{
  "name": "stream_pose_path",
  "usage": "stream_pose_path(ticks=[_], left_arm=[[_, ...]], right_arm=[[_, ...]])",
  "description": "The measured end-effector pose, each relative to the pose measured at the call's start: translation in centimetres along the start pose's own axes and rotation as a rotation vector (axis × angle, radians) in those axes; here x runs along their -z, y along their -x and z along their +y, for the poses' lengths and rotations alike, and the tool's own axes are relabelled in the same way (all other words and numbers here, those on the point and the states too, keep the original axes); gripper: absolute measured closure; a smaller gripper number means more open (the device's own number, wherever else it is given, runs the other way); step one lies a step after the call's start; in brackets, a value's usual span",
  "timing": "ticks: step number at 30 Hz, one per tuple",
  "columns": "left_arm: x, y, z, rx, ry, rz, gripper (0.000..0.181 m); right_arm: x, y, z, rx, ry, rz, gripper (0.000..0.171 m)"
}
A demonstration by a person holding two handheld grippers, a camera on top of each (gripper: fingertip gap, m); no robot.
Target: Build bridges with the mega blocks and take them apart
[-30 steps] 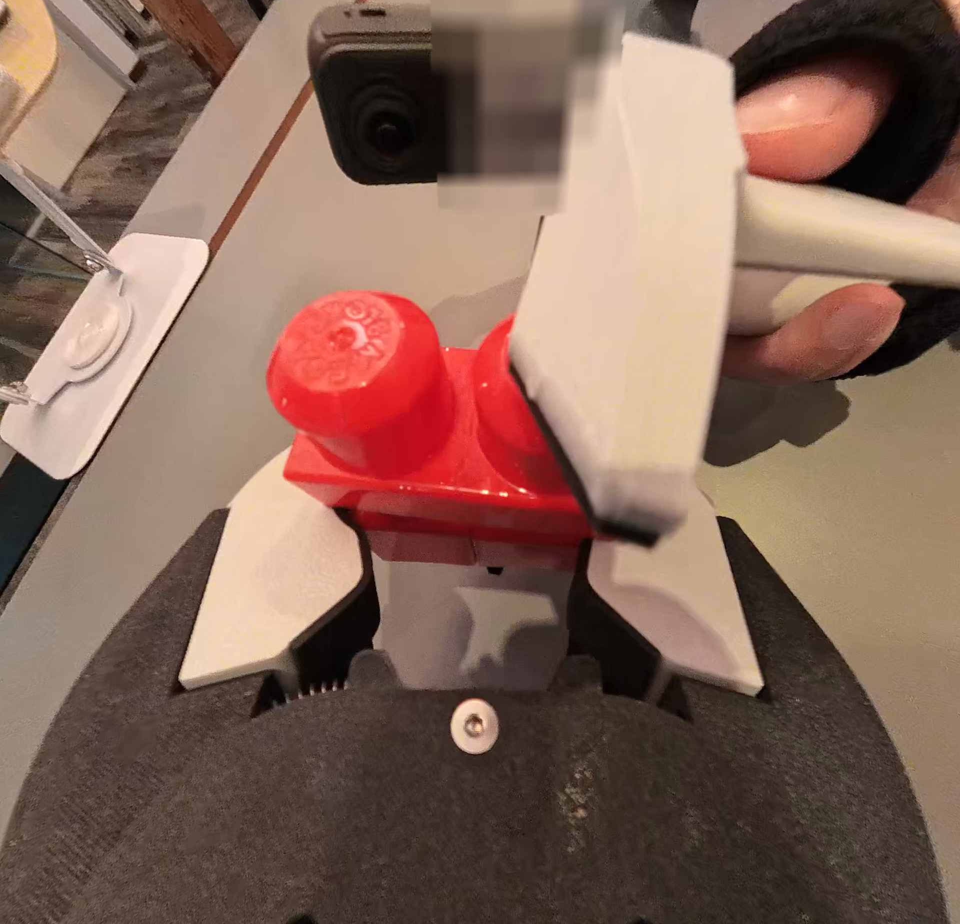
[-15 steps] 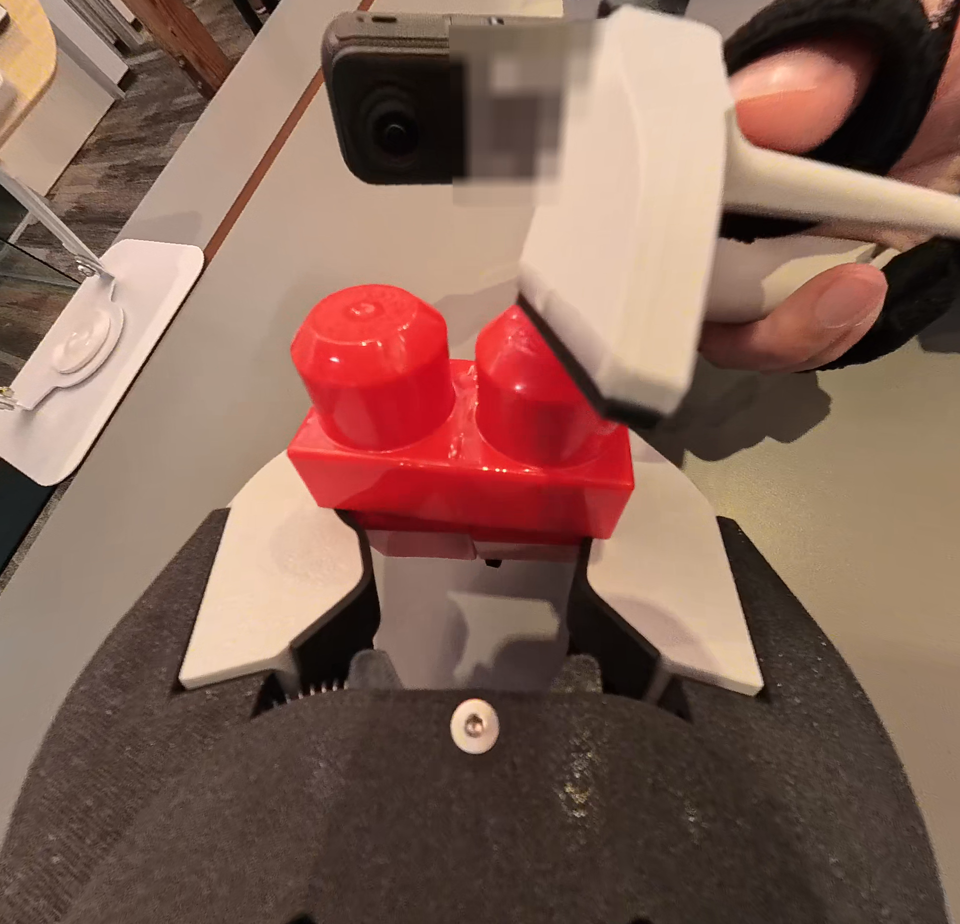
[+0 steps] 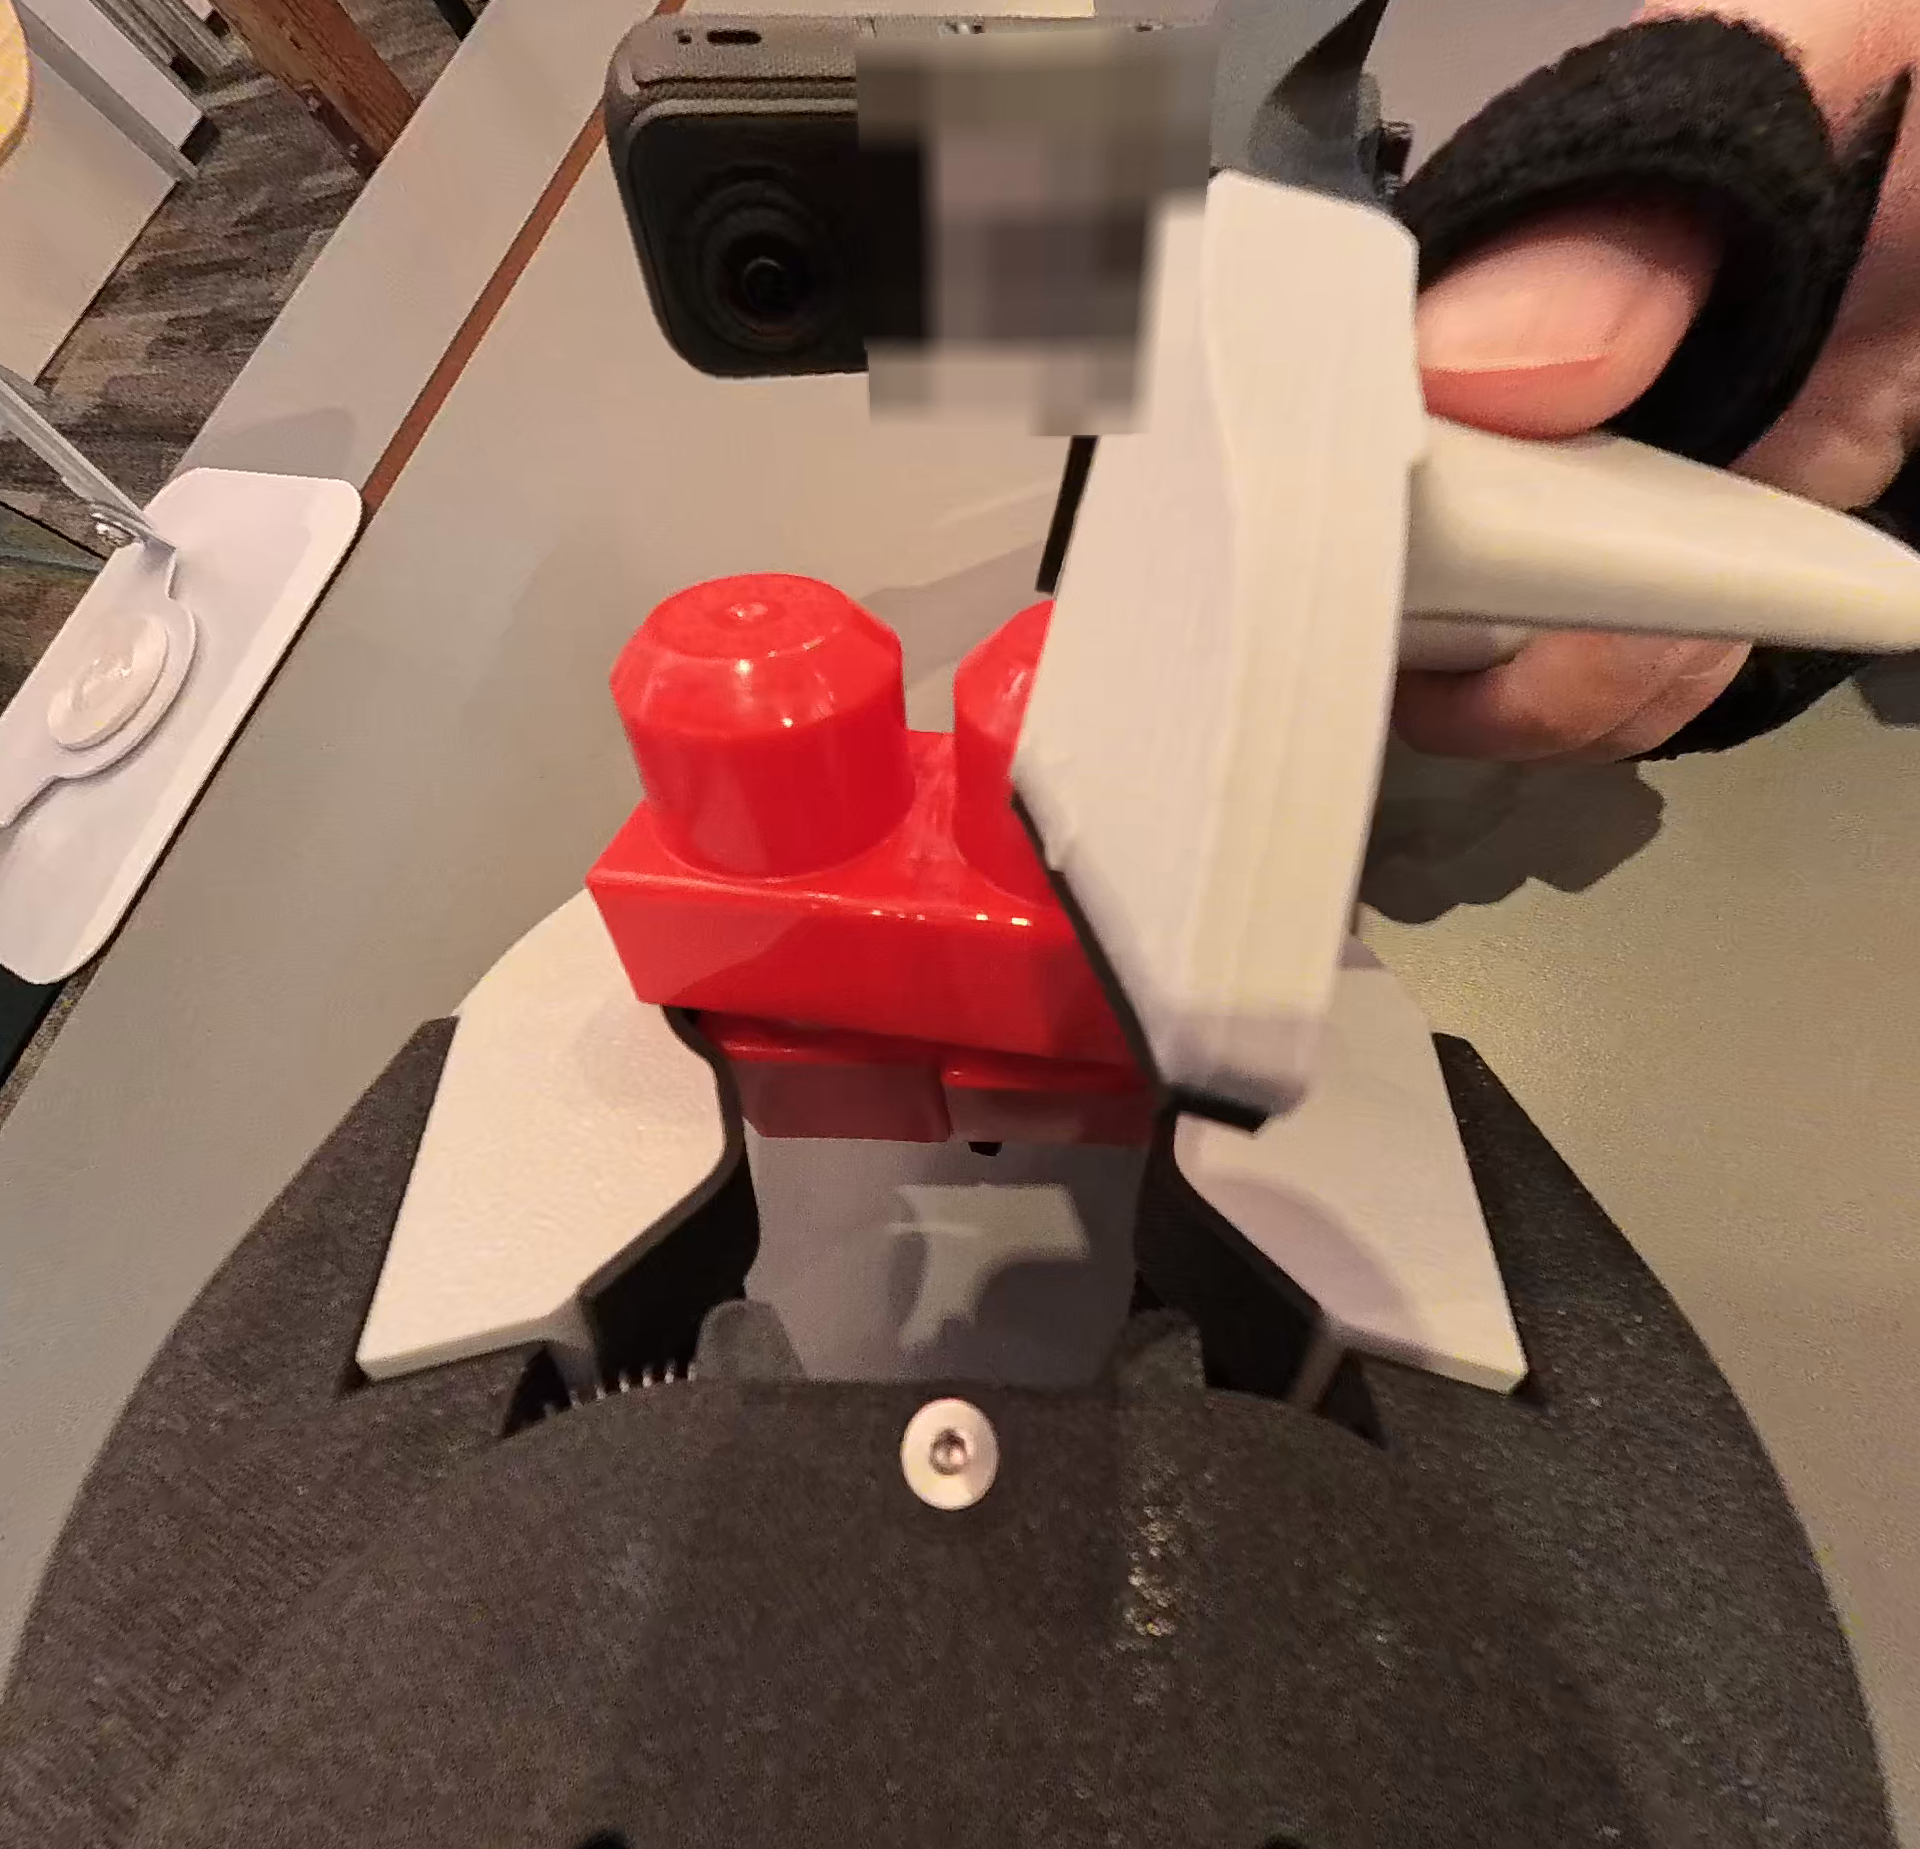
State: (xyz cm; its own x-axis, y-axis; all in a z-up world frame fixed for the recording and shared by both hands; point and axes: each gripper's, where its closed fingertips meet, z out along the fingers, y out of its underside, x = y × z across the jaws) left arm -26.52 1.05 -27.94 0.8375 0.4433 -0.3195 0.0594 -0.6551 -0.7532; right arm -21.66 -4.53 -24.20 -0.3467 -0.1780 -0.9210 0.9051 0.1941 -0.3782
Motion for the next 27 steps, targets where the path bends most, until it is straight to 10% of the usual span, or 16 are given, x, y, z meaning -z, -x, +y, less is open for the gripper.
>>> stream_pose_path(ticks=[27], left_arm=[[0.9,0.0,-1.8,-0.047,-0.114,-0.016,0.09]], right_arm=[[0.1,2.0,-0.1,0.002,-0.013,-0.103,0.056]])
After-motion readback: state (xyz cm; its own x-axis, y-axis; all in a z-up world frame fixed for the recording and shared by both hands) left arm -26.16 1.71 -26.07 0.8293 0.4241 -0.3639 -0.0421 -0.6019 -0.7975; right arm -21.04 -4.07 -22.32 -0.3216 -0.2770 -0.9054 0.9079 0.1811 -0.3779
